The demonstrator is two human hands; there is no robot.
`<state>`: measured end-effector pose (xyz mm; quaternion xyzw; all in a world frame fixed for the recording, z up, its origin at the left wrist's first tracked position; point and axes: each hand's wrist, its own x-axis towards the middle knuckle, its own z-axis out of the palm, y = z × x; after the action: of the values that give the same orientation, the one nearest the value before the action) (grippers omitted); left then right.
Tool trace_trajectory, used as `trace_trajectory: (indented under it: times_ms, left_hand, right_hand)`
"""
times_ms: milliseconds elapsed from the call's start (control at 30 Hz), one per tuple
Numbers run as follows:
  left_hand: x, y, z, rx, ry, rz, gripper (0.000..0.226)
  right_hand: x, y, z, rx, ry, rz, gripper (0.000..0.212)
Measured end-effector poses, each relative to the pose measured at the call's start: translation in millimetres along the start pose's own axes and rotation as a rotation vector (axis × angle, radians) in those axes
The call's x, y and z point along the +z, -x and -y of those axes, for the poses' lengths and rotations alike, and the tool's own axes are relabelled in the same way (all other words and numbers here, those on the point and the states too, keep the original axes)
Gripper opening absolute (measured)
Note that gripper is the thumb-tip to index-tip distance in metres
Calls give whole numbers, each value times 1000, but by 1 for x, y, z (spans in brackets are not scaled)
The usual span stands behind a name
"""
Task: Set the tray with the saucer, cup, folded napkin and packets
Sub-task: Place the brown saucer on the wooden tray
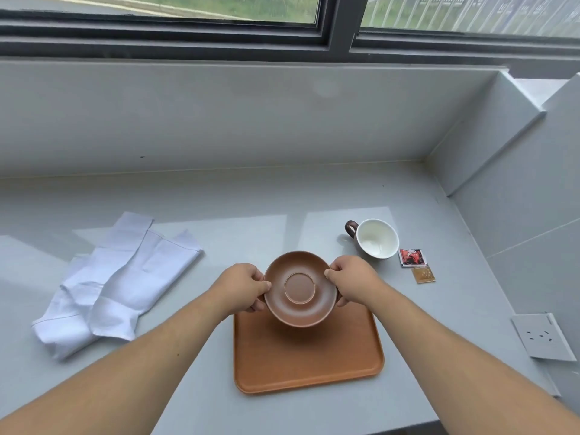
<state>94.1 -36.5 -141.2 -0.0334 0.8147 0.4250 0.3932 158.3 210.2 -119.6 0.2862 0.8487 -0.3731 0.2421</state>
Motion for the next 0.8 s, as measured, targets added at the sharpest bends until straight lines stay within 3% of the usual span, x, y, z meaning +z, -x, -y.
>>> trace_trajectory:
  times_ms: [800]
  left_hand:
    - [35,6,56,-44,-89,0,14]
  right_hand:
    - [37,6,-41,21,59,45,29]
